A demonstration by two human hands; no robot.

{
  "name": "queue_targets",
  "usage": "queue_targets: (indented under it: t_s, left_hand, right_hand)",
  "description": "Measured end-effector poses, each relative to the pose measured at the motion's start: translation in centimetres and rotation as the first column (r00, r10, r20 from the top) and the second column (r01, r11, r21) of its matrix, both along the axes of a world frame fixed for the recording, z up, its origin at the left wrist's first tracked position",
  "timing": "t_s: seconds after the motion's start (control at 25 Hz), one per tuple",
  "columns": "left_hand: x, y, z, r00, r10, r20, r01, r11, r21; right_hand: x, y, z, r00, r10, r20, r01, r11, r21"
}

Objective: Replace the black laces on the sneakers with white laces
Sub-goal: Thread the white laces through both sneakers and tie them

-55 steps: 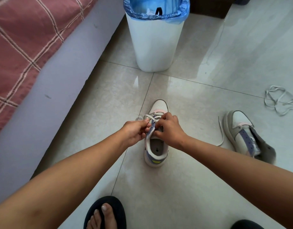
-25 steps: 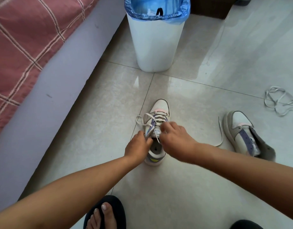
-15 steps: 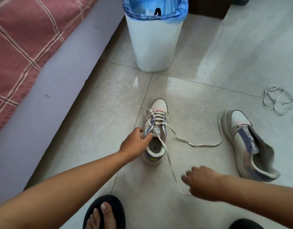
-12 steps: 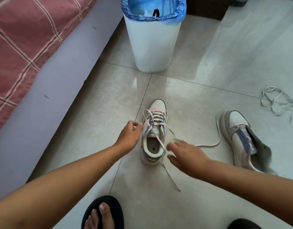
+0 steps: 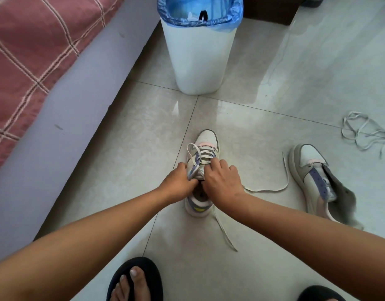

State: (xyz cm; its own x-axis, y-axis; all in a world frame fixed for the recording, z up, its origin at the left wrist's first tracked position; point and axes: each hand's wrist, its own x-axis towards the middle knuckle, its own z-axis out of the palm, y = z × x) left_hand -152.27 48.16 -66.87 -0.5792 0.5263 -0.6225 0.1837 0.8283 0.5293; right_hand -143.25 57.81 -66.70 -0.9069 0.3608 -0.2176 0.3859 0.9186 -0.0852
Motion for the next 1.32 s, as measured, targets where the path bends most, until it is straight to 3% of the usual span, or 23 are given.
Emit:
queue_targets:
  t_s: [0.2, 0.32, 0.4, 0.44, 0.52, 0.64, 0.8, 0.92, 1.0, 1.08, 1.16, 1.32]
  left_hand:
    - [-0.2, 0.4, 0.1, 0.993, 0.096, 0.064, -0.099, 0.994, 0.044]
    - [0.0, 0.3, -0.3, 0.992, 0.125, 0.025, -0.127, 0.99, 0.063]
    - [0.1, 0.3, -0.4, 0.989, 0.143, 0.04, -0.146, 0.987, 0.069]
    - [0.2, 0.3, -0.3, 0.986, 0.153, 0.062, -0.158, 0.985, 0.074]
    - [0.3, 0.3, -0.2, 0.984, 0.161, 0.079, -0.167, 0.983, 0.078]
    - [0.3, 0.4, -0.2, 0.984, 0.159, 0.076, -0.165, 0.983, 0.081]
    - [0.4, 0.3, -0.2, 0.986, 0.149, 0.07, -0.155, 0.985, 0.077]
    - [0.4, 0.4, -0.2, 0.987, 0.148, 0.067, -0.153, 0.986, 0.071]
    - [0.3, 0.4, -0.2, 0.984, 0.163, 0.075, -0.169, 0.983, 0.071]
    - [0.3, 0.4, -0.2, 0.982, 0.163, 0.099, -0.171, 0.982, 0.075]
    - [0.2, 0.1, -0.1, 0.98, 0.159, 0.119, -0.169, 0.982, 0.084]
    - [0.2, 0.1, -0.1, 0.973, 0.182, 0.144, -0.196, 0.976, 0.089]
  right_hand:
    - [-0.2, 0.3, 0.3, 0.996, 0.032, -0.086, -0.045, 0.987, -0.157]
    - [2.2, -0.6, 1.7, 0.943, 0.273, -0.19, -0.321, 0.897, -0.304]
    - [4.3, -0.6, 2.0, 0.906, 0.418, -0.073, -0.41, 0.819, -0.402]
    - [5.2, -0.5, 2.3, 0.871, 0.489, 0.038, -0.421, 0.784, -0.456]
    - [6.0, -0.3, 2.7, 0.858, 0.507, 0.085, -0.406, 0.769, -0.494]
    - [6.0, -0.2, 3.3, 0.892, 0.448, 0.07, -0.34, 0.764, -0.549]
    - [6.0, -0.3, 4.0, 0.885, 0.466, -0.002, -0.356, 0.673, -0.649]
    - [5.4, -0.1, 4.1, 0.868, 0.495, 0.031, -0.327, 0.618, -0.715]
    - [4.3, 0.9, 3.7, 0.919, 0.388, 0.077, -0.225, 0.674, -0.704]
    - [3.0, 3.2, 2.5, 0.998, 0.046, 0.041, -0.013, 0.814, -0.581]
    - [1.7, 5.3, 1.1, 0.969, -0.245, -0.024, 0.198, 0.833, -0.517]
    - [-0.6, 6.1, -1.2, 0.96, -0.264, 0.094, 0.269, 0.773, -0.575]
